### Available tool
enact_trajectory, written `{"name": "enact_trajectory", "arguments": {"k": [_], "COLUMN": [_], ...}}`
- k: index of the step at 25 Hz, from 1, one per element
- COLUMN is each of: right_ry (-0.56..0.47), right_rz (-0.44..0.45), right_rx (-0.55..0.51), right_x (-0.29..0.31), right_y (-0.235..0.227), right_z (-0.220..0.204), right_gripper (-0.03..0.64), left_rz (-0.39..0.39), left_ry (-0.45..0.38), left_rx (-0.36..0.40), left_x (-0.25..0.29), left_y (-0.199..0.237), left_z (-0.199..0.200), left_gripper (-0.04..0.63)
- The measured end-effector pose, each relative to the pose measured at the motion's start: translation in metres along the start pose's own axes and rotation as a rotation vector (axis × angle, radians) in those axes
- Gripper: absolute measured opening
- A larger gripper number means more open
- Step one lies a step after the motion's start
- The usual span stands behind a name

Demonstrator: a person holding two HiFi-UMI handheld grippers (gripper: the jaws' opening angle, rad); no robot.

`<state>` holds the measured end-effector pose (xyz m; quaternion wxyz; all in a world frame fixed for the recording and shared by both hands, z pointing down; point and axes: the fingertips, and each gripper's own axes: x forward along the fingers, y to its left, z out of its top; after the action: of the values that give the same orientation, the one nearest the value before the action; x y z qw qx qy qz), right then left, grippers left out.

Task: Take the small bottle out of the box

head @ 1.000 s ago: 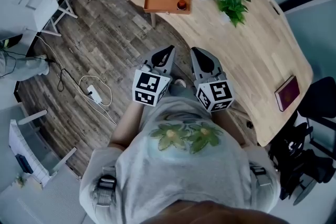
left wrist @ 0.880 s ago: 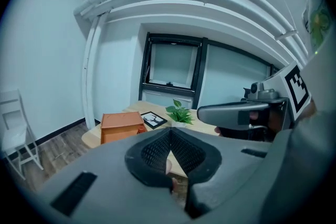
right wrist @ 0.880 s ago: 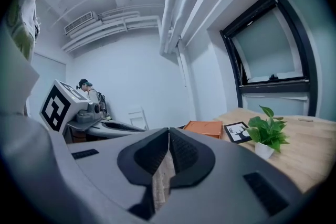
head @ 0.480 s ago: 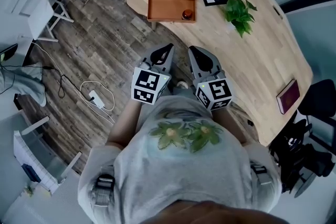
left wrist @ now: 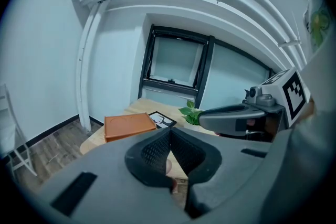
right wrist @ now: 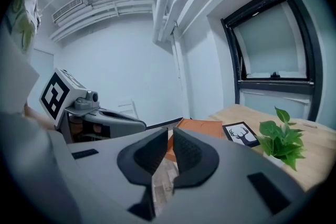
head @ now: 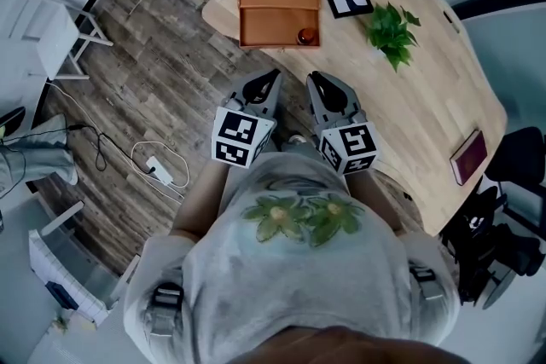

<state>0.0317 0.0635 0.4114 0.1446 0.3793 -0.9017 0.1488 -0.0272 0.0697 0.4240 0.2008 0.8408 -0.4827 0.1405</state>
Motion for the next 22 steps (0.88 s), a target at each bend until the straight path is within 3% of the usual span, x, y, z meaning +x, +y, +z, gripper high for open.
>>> {"name": "enact_trajectory", "arguments": {"k": [11,18,22], "right_ry": [0.06,0.062,0.074], "right_rz": [-0.085,-0.154,-0.202], "right_rx": [0.023,0.049,0.061], "right_x": [0.041,0.06,0.07], "right_y": [-0.015,-0.019,-0.021], "right_z": [-0.003,-0.002,-0.006], "right_gripper": [0.014,0.052,0.086], "left_rz": [-0.088,-0.152,-0.184], "left_ry": [0.028,0.07,0.051], "left_rx": [0.025,0.056,0.071], "left_x": [0.023,0.033,0.038], "left_y": [0.031,0.05,0.055], "left_z": [0.016,0.013,0.02], "left_gripper": [0.008,0.008,0.008]}}
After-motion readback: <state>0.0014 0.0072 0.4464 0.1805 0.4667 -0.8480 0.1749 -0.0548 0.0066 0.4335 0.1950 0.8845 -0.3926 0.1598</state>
